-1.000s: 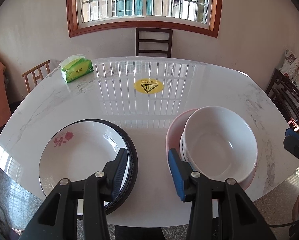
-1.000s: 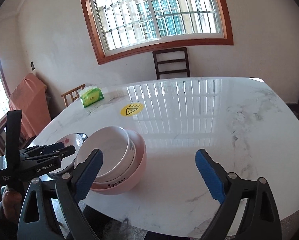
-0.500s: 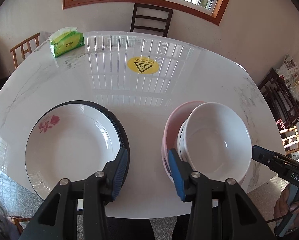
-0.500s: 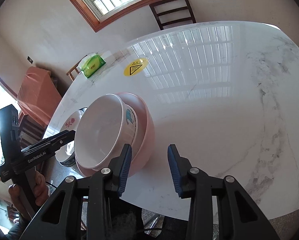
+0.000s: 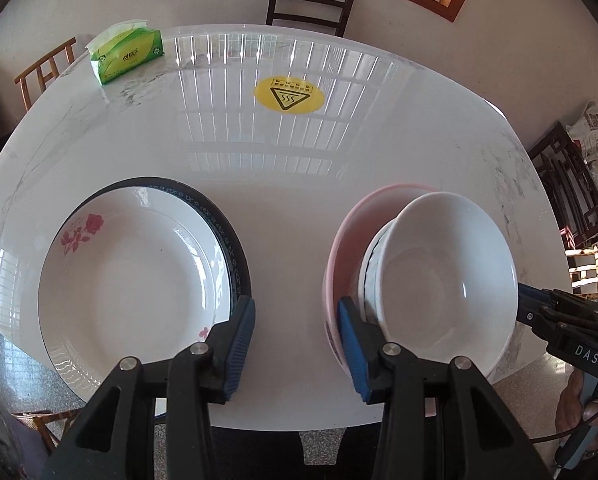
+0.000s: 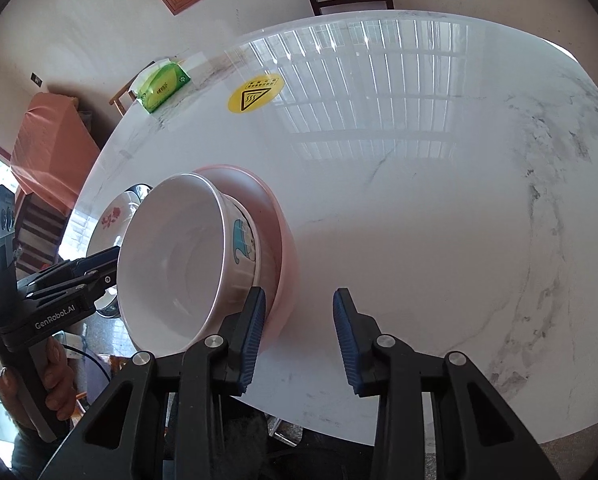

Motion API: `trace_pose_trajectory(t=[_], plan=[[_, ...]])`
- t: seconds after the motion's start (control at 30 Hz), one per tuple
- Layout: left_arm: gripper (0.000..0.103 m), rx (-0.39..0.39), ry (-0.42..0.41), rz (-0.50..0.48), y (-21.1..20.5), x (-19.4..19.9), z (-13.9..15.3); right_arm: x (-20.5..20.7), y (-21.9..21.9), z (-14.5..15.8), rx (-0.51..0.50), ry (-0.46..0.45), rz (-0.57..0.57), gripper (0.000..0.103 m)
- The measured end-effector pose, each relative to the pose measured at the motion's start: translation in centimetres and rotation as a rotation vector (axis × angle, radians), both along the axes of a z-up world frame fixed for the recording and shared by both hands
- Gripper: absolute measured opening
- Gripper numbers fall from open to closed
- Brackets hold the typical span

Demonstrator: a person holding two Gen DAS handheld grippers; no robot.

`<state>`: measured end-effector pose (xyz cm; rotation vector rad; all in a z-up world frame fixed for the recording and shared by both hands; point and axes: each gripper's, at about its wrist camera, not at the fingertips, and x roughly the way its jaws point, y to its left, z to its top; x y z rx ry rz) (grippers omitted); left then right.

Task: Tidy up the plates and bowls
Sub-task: 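Move both grippers to the pink bowl rim and close them on it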

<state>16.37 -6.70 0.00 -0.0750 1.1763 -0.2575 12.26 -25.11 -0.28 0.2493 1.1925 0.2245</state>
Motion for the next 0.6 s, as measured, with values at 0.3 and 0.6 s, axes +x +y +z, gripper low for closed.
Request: trace_pose_trajectory(t=[0.3,0.6], plan=[[0.042,-0.074,0.087,0.044,0.2,0.5,-1.5,1.6,0.3,-0.3,-0.052,0.056,0.023,0.034],[0.027,-0.262,0.087,0.101,1.6,0.7,-2.3,1.7,1.0,-0.4,-0.077,0.077,0.069,0.017]])
